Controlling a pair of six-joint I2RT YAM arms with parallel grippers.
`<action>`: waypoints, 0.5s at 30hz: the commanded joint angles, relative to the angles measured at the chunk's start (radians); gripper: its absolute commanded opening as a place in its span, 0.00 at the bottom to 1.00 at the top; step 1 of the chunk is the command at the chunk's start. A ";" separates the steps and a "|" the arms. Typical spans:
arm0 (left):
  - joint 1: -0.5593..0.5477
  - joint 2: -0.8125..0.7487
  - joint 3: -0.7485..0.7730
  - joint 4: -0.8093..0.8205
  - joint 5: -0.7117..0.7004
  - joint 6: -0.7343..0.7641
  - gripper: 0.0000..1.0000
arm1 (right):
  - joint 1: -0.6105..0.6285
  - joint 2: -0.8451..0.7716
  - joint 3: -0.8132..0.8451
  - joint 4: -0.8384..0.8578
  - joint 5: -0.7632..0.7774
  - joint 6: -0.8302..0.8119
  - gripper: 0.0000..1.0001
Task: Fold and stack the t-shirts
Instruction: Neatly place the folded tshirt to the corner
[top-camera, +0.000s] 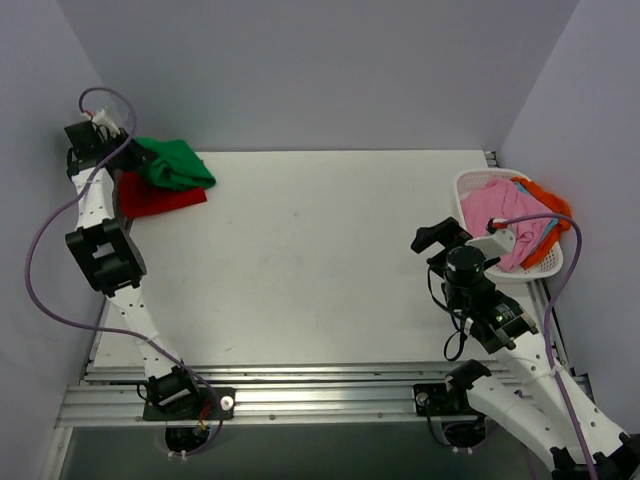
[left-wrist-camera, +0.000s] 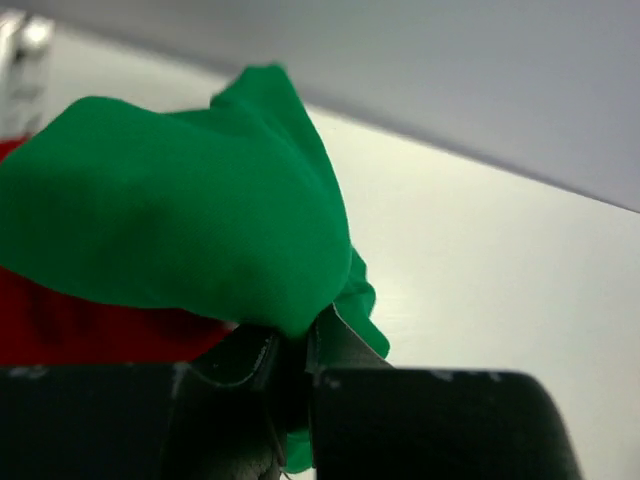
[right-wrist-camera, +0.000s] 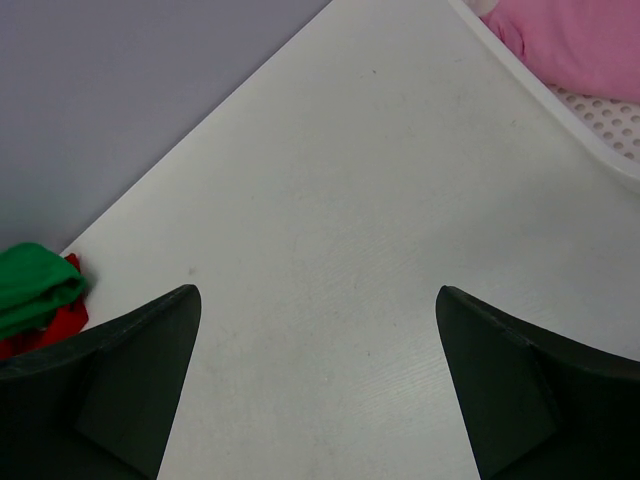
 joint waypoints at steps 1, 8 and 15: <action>0.077 -0.105 -0.148 -0.075 -0.254 0.147 0.05 | -0.005 -0.014 0.000 0.005 0.014 -0.017 1.00; 0.220 -0.155 -0.304 0.037 -0.223 0.028 0.09 | -0.006 -0.023 0.000 0.005 0.005 -0.020 1.00; 0.235 -0.235 -0.376 0.031 -0.358 0.016 0.59 | -0.006 -0.021 -0.003 0.012 -0.012 -0.017 1.00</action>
